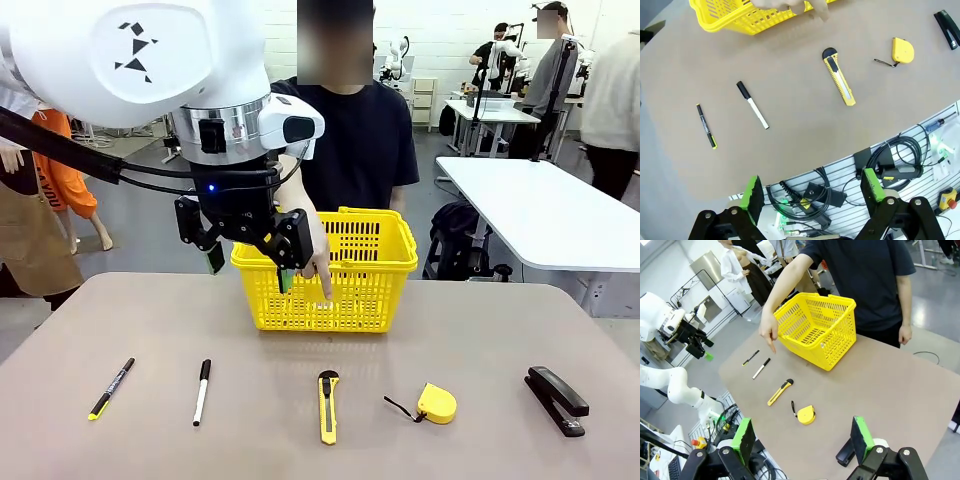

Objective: Place the items the person wants into the basket.
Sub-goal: Pick up the item the person points to and place it in the Market Basket.

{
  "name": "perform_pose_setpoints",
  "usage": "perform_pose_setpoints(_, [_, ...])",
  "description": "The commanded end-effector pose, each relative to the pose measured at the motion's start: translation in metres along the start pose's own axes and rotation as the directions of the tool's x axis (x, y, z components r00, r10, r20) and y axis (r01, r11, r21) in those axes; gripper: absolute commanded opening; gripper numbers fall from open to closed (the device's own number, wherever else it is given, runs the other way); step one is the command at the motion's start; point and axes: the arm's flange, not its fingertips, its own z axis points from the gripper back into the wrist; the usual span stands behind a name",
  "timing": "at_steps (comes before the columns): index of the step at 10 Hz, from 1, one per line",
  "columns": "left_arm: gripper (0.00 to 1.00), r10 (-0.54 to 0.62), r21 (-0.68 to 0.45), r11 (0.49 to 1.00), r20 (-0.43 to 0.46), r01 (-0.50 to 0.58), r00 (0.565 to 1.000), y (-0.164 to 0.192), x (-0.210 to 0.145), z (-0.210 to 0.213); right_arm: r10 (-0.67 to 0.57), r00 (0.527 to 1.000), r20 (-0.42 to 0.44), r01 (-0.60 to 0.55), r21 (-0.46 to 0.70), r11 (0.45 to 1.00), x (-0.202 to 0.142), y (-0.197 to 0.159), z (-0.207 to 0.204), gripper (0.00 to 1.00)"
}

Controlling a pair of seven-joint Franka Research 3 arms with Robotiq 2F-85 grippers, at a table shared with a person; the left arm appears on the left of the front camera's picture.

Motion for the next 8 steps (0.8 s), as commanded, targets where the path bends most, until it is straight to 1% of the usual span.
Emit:
perform_pose_setpoints(1, [1.0, -0.004, 0.011, 1.0, 0.006, 0.004, 1.0, 0.004, -0.003, -0.001, 0.017, 1.0, 0.021, -0.018, 0.013, 1.0, 0.002, -0.001, 0.0, 1.0])
perform_pose_setpoints(3, [1.0, 0.0, -0.001, 1.0, 0.0, 0.0, 1.0, 0.001, 0.0, 0.0, 0.017, 1.0, 0.021, -0.018, 0.013, 1.0, 0.002, -0.001, 0.0, 1.0])
perform_pose_setpoints(5, [1.0, -0.001, 0.006, 1.0, -0.046, 0.001, 0.999, -0.049, 0.005, -0.043, 0.017, 1.0, 0.021, -0.018, 0.013, 1.0, 0.002, -0.001, 0.0, 1.0])
perform_pose_setpoints(6, [1.0, 0.031, 0.014, 0.999, -0.063, -0.03, 0.998, -0.065, 0.01, -0.059, 0.017, 1.0, 0.021, -0.018, 0.013, 1.0, 0.002, -0.001, 0.0, 1.0])
perform_pose_setpoints(7, [1.0, 0.06, -0.003, 0.998, -0.095, -0.06, 0.994, -0.076, 0.016, -0.076, 0.017, 1.0, 0.021, -0.018, 0.013, 1.0, 0.002, -0.001, 0.0, 1.0])
perform_pose_setpoints(8, [1.0, 0.112, -0.001, 0.994, -0.143, -0.113, 0.983, -0.086, 0.022, -0.098, 0.017, 1.0, 0.021, -0.018, 0.013, 1.0, 0.002, -0.001, 0.0, 1.0])
